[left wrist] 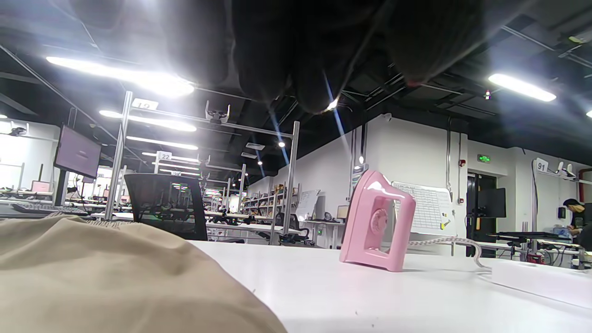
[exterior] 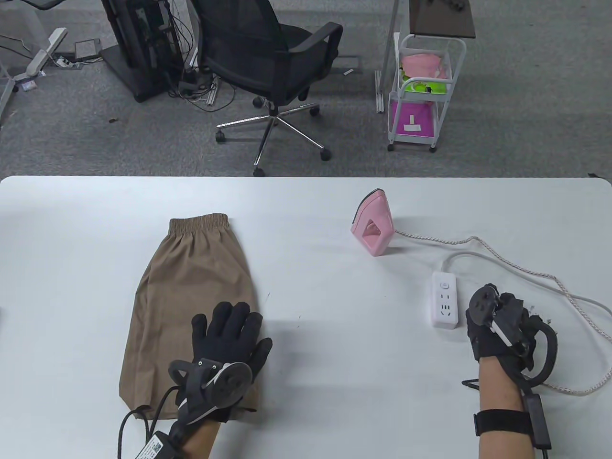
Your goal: Iron shorts with electric iron on table
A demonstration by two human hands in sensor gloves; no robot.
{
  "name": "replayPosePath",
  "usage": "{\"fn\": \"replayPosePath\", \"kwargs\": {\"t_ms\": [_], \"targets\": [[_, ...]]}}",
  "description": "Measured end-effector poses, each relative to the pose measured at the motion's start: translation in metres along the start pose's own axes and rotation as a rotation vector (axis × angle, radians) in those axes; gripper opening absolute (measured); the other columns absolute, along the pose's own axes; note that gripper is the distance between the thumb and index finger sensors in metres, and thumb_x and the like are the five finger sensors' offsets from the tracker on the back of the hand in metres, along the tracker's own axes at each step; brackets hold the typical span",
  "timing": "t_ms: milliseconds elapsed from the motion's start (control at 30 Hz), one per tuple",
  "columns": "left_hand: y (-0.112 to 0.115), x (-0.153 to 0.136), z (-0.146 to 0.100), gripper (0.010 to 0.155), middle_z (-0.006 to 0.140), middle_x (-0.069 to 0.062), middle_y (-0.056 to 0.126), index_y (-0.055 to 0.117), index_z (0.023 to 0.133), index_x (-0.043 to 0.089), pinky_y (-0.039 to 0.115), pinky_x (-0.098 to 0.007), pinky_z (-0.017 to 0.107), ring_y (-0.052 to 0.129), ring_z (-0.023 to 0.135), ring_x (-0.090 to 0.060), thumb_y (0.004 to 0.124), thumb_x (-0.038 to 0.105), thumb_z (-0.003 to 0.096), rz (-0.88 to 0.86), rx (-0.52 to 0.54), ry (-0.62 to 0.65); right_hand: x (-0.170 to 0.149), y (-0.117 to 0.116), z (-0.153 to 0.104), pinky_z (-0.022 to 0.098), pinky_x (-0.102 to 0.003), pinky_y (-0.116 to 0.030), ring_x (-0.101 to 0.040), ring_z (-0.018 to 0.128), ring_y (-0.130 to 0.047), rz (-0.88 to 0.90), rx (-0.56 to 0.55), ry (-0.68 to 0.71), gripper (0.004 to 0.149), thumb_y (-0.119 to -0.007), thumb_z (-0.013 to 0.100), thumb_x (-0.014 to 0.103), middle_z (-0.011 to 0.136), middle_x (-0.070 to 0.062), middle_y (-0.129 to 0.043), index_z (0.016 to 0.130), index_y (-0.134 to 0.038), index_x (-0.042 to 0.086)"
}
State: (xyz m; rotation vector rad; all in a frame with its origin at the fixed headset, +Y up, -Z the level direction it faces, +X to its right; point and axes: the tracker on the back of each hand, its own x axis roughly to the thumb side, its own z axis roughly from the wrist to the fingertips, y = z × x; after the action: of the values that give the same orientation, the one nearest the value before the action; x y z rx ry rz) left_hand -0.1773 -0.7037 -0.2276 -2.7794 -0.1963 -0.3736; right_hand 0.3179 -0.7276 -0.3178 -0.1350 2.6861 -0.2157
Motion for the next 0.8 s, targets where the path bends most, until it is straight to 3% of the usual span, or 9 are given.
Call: {"fn": "replayPosePath", "kwargs": {"t_ms": [133,300,600,800], "targets": [[0.001,-0.001,0.001,0.059,0.115,-0.004,0.066,0.071,0.103,0.028,0.045,-0.073,0.074,0.064,0.109,-0.041,0.067,0.060,0.0545,-0.003,-0.006,-0.006,-0.005,-0.010,0.012,0.063,-0.055,-0.074,-0.024,0.077,-0.092,-0.023,0.054,-0.034,0.084,-0.074,0.055,0.072,0.112,-0.007,-0.053,0.119,-0.040,0.028],[0.000,0.000,0.001,0.059,0.115,-0.004,0.067,0.071,0.103,0.028,0.045,-0.073,0.074,0.064,0.109,-0.041,0.067,0.060,0.0545,-0.008,-0.009,-0.009,-0.007,-0.021,0.023,0.061,-0.051,-0.077,-0.018,0.069,-0.095,0.001,0.150,-0.031,0.090,-0.075,0.052,0.075,0.108,-0.003,-0.061,0.119,-0.038,0.027],[0.000,-0.001,0.002,0.059,0.115,-0.004,0.067,0.071,0.103,0.028,0.045,-0.073,0.074,0.065,0.109,-0.041,0.067,0.060,0.0546,-0.022,-0.012,-0.009,-0.017,-0.033,0.032,0.064,-0.053,-0.072,-0.017,0.066,-0.089,0.146,0.159,-0.089,0.087,-0.073,0.052,0.072,0.098,-0.001,-0.069,0.117,-0.039,0.026],[-0.001,-0.002,0.002,0.059,0.115,-0.004,0.067,0.071,0.103,0.028,0.045,-0.073,0.074,0.065,0.109,-0.041,0.067,0.060,0.0546,-0.036,-0.002,-0.007,-0.020,-0.033,0.033,0.060,-0.051,-0.077,-0.015,0.057,-0.094,0.266,0.108,-0.111,0.076,-0.082,0.056,0.061,0.087,-0.001,-0.079,0.112,-0.052,0.019]]}}
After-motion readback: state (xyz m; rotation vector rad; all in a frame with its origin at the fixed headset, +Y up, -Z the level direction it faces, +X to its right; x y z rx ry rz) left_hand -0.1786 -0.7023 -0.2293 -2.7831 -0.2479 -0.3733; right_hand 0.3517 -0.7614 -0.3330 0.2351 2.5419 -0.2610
